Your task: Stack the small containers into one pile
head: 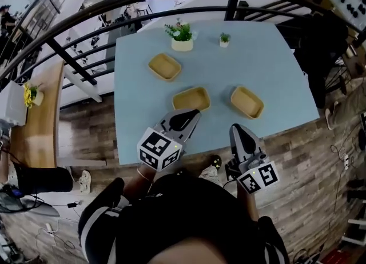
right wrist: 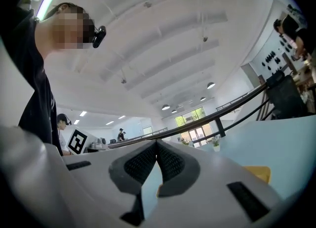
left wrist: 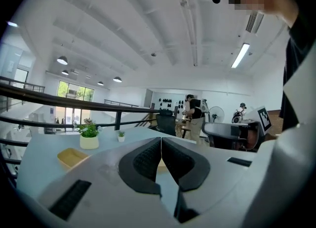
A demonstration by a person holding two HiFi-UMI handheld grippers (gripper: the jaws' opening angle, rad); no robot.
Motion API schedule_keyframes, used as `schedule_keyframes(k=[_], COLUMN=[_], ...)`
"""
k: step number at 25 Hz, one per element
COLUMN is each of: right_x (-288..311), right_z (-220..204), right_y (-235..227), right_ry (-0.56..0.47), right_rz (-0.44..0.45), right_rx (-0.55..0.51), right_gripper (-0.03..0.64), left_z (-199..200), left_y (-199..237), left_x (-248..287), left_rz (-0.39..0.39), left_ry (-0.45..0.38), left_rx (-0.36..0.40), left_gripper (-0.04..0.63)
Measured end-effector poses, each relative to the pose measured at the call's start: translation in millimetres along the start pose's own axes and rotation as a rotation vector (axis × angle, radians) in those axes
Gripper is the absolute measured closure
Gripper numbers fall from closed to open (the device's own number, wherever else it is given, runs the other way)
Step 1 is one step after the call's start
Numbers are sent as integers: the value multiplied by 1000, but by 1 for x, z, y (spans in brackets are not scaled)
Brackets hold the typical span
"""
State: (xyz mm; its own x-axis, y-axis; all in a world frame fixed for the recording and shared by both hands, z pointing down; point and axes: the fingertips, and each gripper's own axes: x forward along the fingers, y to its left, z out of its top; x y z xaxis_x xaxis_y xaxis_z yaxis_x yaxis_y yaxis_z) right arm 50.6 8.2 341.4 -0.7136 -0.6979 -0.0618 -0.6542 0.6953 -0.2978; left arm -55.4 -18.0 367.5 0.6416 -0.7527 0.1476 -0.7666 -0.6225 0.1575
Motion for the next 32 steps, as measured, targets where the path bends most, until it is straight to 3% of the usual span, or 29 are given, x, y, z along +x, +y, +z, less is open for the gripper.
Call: schedule_keyframes(k=[4, 14, 21, 26, 32], right_x=[18, 50, 64, 70, 79], right_z=[8, 11, -1, -16, -43], right_y=[-25, -74, -88, -93, -89], right_ry=[25, 84, 140, 204, 285], right_rz=[87, 249, 343, 384, 415], right_rx=[15, 74, 100, 89, 93], right_gripper=[617, 617, 617, 617, 609], left_z=[5, 5, 1, -7, -36], left_y=[11, 19, 32, 40, 58], left_x=[18, 54, 49, 38, 14], left_rz=[106, 269, 430, 498, 601], left_ry=[19, 65, 59, 12, 56], left_rx=[39, 88, 59, -48, -108], left_gripper=[581, 583, 581, 581, 580])
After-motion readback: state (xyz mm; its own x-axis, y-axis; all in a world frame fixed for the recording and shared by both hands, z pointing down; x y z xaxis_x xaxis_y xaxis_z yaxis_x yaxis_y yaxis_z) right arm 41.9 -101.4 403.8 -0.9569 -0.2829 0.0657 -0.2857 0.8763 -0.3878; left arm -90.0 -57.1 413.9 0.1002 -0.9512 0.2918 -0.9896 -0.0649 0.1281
